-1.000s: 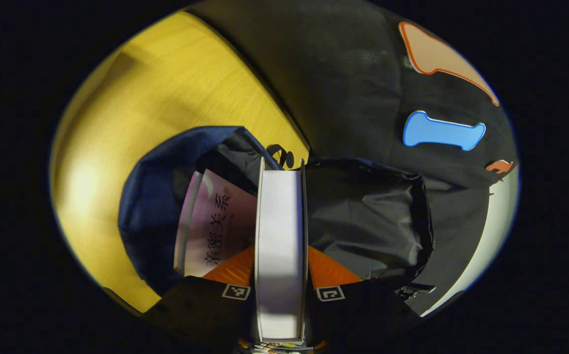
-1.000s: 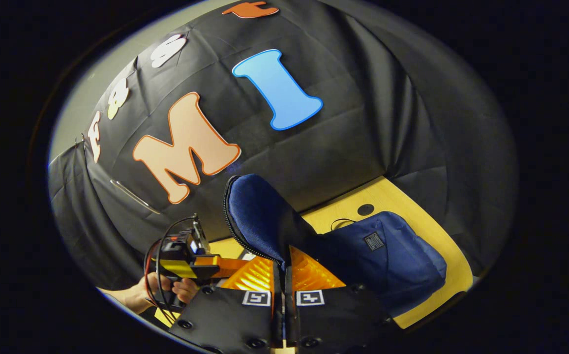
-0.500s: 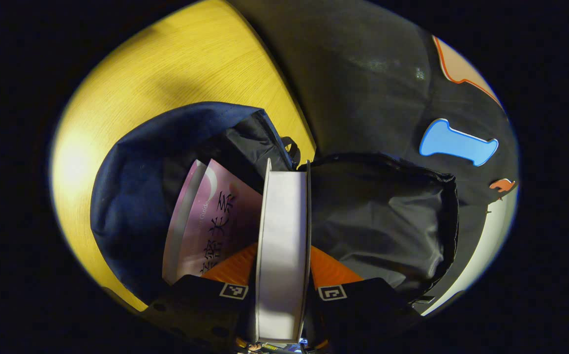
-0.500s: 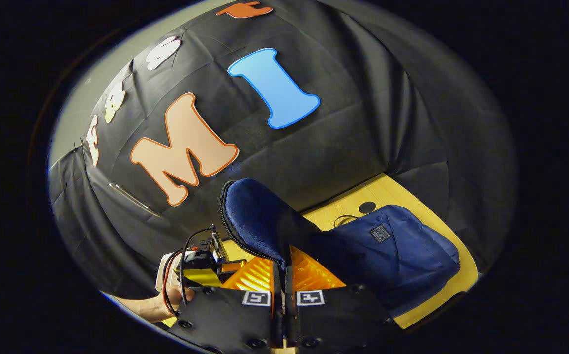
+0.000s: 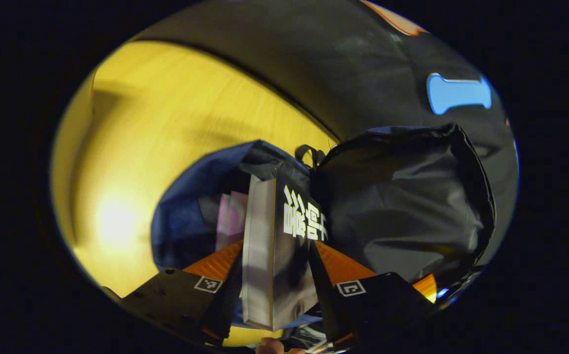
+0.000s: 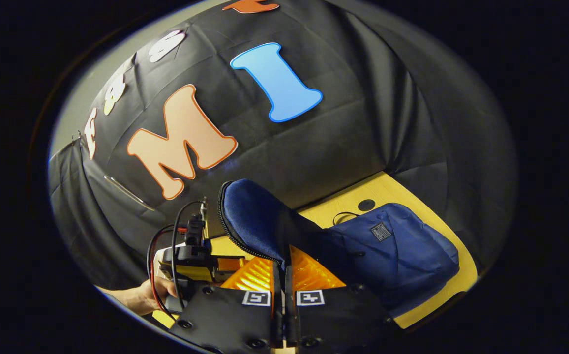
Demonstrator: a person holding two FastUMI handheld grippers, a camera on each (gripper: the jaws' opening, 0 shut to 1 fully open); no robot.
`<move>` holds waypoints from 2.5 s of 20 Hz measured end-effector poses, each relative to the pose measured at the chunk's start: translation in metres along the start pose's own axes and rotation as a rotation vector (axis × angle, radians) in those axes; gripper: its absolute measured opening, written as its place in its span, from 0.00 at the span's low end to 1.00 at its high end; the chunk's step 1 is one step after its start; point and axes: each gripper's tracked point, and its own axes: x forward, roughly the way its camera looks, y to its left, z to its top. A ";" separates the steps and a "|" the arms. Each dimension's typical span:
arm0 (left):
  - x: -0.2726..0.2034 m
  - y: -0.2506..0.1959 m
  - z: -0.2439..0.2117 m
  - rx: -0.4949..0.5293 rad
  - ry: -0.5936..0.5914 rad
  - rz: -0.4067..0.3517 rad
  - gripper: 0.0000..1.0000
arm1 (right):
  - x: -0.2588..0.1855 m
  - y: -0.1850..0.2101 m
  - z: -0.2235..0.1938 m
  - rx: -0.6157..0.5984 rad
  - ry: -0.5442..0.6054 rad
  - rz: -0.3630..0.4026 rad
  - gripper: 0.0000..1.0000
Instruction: Open the schoolbag, grab two books from the bookshelf and put them into the schoolbag.
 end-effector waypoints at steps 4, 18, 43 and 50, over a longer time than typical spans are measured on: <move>-0.016 0.003 0.012 0.091 -0.057 0.042 0.72 | 0.001 -0.002 -0.002 0.002 -0.001 -0.013 0.06; -0.174 0.009 0.066 0.450 -0.556 0.176 0.96 | -0.001 0.002 -0.011 0.004 -0.010 -0.061 0.05; -0.424 0.041 0.055 0.755 -1.012 0.488 1.00 | -0.023 0.060 -0.043 -0.153 0.004 -0.066 0.92; -0.433 0.044 0.052 0.735 -1.034 0.475 0.97 | -0.056 0.102 -0.022 -0.266 -0.086 -0.046 0.98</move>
